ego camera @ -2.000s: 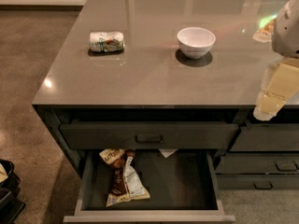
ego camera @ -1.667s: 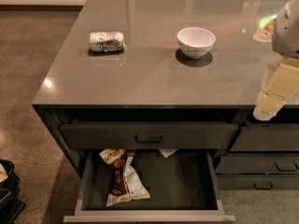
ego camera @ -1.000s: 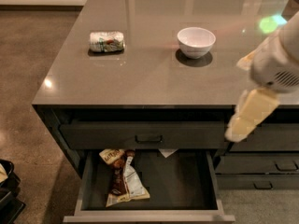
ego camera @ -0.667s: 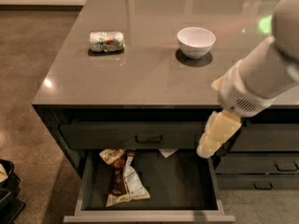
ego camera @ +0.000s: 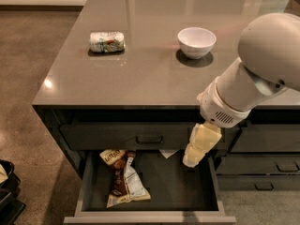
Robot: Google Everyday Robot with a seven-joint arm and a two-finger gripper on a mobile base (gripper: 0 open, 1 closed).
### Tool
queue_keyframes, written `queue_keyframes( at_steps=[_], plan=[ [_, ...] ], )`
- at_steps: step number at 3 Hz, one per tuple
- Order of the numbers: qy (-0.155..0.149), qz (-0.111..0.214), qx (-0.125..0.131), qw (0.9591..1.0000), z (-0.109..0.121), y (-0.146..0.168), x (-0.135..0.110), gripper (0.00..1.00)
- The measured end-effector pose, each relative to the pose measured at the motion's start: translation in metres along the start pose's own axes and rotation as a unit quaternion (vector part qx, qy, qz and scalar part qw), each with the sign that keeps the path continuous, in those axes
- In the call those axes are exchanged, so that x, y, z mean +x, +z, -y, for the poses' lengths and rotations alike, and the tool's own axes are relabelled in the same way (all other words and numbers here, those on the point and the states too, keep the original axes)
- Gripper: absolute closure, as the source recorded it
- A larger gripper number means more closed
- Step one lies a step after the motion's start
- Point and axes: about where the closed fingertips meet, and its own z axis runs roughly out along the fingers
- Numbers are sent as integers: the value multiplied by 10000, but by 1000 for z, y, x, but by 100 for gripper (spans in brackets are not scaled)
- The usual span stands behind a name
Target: Pick brown chip bag from middle drawer and place on counter
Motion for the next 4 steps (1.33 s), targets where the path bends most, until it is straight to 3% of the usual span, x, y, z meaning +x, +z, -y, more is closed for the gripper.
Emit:
queue_keyframes(
  at_steps=[1, 2, 3, 4],
  plan=[
    [103, 10, 298, 9995, -6, -13, 5, 0],
    [556, 226, 537, 9968, -29, -12, 11, 0],
    [1068, 556, 373, 9920, -57, 41, 13, 0],
    [1187, 789, 173, 9896, -65, 94, 0, 0]
  ],
)
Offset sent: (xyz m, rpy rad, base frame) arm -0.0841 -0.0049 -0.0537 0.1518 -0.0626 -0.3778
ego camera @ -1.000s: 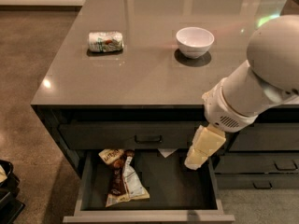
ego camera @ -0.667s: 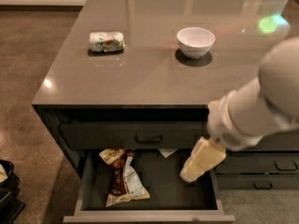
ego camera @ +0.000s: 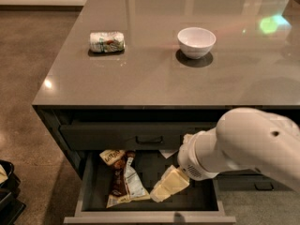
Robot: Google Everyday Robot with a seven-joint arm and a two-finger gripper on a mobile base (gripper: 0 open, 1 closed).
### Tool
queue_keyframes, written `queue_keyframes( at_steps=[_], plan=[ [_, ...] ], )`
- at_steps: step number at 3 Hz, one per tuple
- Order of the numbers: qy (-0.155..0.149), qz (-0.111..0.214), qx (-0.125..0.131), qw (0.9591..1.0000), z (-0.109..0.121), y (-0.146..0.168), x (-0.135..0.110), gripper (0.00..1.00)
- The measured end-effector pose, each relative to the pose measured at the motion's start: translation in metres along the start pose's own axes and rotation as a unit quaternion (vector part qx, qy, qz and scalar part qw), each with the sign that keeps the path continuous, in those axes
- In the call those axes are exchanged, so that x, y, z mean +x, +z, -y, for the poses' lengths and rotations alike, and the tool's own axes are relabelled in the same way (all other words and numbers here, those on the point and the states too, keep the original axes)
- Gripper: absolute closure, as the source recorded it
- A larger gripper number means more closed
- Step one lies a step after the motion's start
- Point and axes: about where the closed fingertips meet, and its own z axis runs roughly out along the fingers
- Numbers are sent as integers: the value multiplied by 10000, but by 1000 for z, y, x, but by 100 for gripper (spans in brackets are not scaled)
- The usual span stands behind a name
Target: Pick brown chip bag from middle drawer and place on counter
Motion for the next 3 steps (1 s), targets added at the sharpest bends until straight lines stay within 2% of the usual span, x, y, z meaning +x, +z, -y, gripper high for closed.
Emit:
queue_keyframes(
  at_steps=[1, 2, 3],
  plan=[
    [18, 140, -333, 9993, -12, 93, -26, 0],
    [12, 150, -328, 9993, -13, 93, -29, 0],
    [173, 184, 18, 9997, -18, 86, -20, 0]
  ],
)
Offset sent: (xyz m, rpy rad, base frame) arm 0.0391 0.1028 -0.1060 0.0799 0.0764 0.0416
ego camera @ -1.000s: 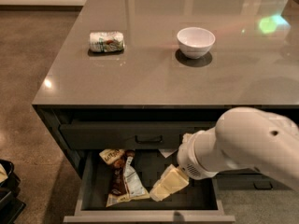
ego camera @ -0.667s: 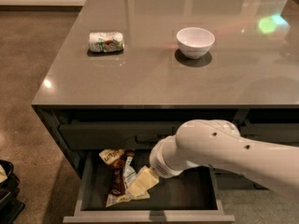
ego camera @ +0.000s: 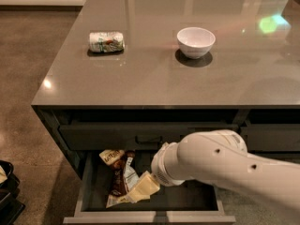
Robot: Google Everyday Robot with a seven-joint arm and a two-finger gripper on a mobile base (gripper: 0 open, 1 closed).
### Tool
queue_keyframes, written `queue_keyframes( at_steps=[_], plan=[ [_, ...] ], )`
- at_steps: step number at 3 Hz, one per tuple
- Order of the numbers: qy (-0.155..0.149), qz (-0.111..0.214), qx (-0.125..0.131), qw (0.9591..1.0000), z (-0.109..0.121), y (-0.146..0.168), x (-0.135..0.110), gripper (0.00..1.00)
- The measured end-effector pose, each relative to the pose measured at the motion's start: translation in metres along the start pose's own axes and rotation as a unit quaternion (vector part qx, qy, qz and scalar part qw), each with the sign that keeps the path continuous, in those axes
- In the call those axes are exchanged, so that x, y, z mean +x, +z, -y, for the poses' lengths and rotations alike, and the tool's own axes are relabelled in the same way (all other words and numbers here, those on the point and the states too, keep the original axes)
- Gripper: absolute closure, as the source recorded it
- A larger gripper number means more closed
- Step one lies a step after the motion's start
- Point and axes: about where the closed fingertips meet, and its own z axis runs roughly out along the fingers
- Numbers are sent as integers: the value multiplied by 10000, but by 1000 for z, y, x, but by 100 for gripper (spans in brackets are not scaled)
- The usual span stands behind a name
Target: Pick brown chip bag from middle drawer and place on counter
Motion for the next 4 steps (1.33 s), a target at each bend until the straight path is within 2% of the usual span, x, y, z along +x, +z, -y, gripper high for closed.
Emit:
queue_keyframes(
  at_steps=[1, 2, 4],
  plan=[
    [429, 192, 54, 9989, -15, 25, 13, 0],
    [656, 360, -19, 9972, -19, 57, 15, 0],
    [759, 617, -90, 9952, -8, 109, -5, 0]
  ],
)
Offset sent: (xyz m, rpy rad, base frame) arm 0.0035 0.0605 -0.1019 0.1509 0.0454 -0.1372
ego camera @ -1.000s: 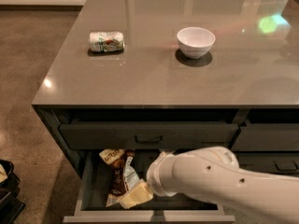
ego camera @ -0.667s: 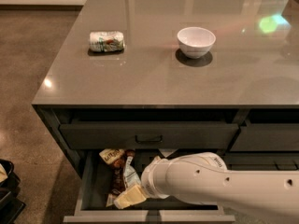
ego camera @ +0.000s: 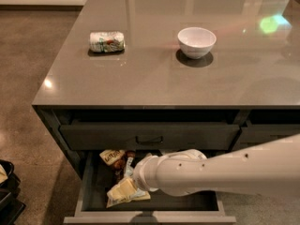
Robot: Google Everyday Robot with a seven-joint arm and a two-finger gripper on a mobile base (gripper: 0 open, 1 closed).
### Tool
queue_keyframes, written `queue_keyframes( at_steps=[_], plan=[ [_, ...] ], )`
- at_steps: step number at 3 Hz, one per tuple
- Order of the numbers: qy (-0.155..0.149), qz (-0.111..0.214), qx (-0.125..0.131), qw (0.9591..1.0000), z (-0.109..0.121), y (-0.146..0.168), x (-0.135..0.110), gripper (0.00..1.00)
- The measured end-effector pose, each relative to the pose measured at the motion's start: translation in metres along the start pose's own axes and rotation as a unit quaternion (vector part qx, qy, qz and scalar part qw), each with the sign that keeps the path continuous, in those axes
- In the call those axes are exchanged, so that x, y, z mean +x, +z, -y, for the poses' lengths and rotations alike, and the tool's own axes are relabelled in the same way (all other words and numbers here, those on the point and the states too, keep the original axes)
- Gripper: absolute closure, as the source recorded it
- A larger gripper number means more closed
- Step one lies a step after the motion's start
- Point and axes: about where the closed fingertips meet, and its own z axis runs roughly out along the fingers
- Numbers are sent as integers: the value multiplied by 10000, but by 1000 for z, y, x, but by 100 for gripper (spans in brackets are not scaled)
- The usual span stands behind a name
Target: Pick brown chip bag from middle drawer and place on counter
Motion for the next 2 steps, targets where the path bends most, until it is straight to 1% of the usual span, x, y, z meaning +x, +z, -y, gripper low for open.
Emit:
queue_keyframes(
  at_steps=[1, 2],
  plan=[
    [218, -142, -57, 9996, 7, 35, 7, 0],
    [135, -150, -91, 9998, 3, 41, 1, 0]
  ],
)
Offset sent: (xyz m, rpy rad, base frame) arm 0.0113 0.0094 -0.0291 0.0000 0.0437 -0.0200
